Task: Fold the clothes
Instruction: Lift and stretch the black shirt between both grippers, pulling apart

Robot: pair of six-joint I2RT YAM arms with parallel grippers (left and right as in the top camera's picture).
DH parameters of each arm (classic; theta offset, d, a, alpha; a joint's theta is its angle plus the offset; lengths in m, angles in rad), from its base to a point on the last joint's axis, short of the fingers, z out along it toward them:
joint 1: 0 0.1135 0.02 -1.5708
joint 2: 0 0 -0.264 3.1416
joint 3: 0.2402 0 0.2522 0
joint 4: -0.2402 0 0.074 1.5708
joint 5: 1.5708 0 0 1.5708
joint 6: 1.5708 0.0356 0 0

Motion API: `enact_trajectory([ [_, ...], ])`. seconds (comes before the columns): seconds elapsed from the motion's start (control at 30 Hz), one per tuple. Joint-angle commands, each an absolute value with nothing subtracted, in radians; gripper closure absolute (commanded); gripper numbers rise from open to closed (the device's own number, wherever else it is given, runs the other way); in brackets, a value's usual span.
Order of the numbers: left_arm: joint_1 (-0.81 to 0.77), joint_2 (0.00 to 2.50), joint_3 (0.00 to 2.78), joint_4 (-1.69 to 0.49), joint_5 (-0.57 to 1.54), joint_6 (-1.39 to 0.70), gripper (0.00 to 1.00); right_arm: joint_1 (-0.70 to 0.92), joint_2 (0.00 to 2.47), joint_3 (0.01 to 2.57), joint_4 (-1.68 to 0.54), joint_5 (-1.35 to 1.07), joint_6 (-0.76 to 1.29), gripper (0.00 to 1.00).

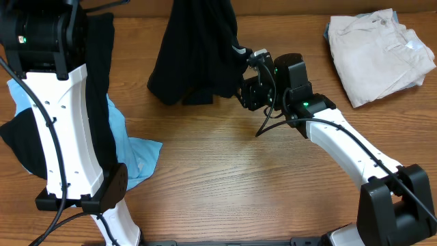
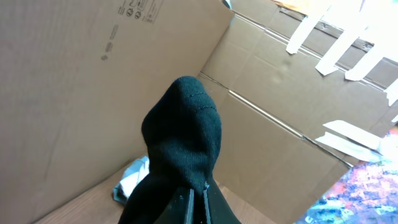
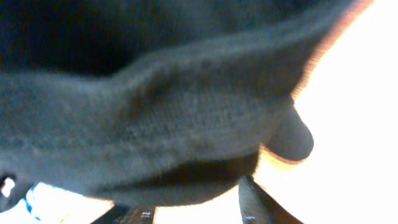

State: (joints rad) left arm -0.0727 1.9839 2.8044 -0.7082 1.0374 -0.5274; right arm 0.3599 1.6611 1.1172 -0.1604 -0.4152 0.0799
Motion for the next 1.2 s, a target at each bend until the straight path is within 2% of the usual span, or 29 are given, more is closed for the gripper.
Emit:
enact_trajectory([
  [0.0, -0.078, 1.951, 2.832, -0.694, 1.071, -0.566, 0.96, 0.36, 1.664, 1.118, -0.101, -0.413, 0.079, 0.71],
  [0.07, -0.078, 1.942, 2.832, -0.694, 1.071, -0.566, 0.96, 0.36, 1.664, 1.118, -0.059, -0.421, 0.08, 0.76],
  [0.13, -0.078, 1.935, 2.832, -0.694, 1.071, -0.566, 0.96, 0.36, 1.664, 1.118, -0.036, -0.435, 0.088, 0.96],
  [0.3, -0.046, 1.916, 2.832, -0.69, 1.066, -0.566, 0.96, 0.342, 1.634, 1.122, -0.049, -0.538, 0.109, 0.96],
  [0.4, -0.001, 1.907, 2.832, -0.69, 1.066, -0.571, 0.96, 0.307, 1.577, 1.15, -0.142, -0.567, 0.108, 0.96],
  [0.63, 0.128, 1.889, 2.832, -0.693, 1.069, -0.577, 0.96, 0.176, 1.374, 1.332, -0.565, -0.491, 0.07, 0.96],
  [0.87, 0.231, 1.871, 2.832, -0.699, 1.154, -0.577, 0.96, 0.082, 1.24, 1.634, -1.001, -0.326, 0.017, 0.96],
  [1.17, 0.244, 1.793, 2.832, -0.702, 1.175, -0.569, 0.96, 0.065, 1.2, 2.0, -1.298, -0.22, 0.017, 0.96],
])
